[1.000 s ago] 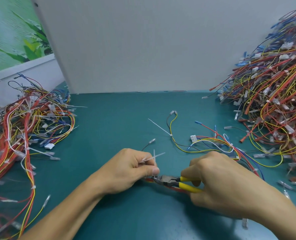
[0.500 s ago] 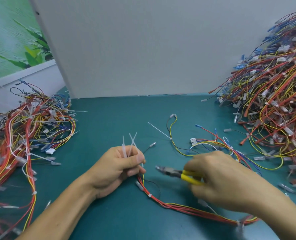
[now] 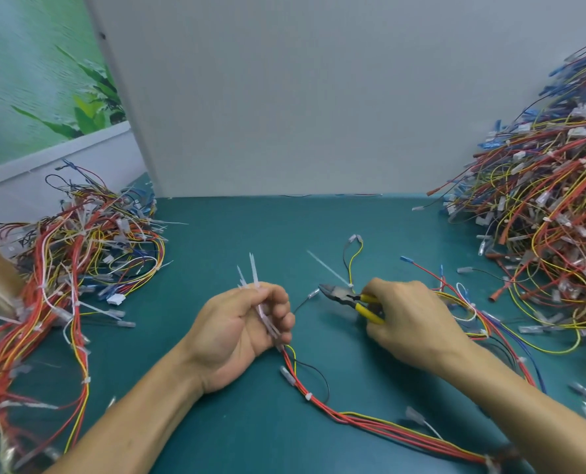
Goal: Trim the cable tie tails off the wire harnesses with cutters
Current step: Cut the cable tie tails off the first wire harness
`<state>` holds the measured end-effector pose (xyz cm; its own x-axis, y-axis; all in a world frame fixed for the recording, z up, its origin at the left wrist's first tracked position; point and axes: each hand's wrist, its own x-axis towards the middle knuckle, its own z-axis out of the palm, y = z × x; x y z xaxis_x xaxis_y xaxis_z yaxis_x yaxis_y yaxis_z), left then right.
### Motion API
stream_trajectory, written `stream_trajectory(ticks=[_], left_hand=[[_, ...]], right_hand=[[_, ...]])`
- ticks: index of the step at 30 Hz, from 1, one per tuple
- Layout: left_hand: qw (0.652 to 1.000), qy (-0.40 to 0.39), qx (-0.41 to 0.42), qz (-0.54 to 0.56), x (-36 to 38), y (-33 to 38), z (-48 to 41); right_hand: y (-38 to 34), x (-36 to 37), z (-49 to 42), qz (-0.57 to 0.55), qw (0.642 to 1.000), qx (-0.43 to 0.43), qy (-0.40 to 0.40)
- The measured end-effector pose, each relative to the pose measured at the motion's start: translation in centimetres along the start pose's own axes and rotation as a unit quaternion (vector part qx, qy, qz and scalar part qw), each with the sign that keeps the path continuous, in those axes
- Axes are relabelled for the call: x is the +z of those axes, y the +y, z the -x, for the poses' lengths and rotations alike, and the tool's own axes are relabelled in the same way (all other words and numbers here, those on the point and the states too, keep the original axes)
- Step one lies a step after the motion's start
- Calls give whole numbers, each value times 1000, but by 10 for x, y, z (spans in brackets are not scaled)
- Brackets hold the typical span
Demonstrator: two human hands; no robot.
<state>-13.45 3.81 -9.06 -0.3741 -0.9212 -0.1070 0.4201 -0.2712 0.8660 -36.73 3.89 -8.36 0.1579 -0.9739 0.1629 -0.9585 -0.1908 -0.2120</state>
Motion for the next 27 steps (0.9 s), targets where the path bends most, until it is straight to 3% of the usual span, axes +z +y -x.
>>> stream_trajectory(ticks=[4,6,7,10,13,15,19,24,27], left_hand=[[995,64,69,-14,4,-2,-2],[974,106,136,-149,2,-2,-1],[941,124,177,-262,0,-2,0],[811,119,247,-516,-2,-2,3],[785,85,230,-569,7,-1,4],[787,42,223,-574,10,0,4],[760,-53,268,-590,7,2,4],[694,-101,283,-654,2,7,13],[706,-119,251,-652,1,5,13]], right_hand=[[0,2,6,-105,994,2,-7],[1,1,10,-164,986,-6,-11],[0,0,11,-205,979,-6,-13],[-3,-6,18,-397,916,-3,-61],[-6,-11,26,-534,835,-25,-132],[-8,-12,29,-561,809,-42,-172],[-10,-12,31,-540,815,-62,-200],[-6,-10,30,-468,866,-30,-174],[-5,-10,30,-450,878,-17,-162]])
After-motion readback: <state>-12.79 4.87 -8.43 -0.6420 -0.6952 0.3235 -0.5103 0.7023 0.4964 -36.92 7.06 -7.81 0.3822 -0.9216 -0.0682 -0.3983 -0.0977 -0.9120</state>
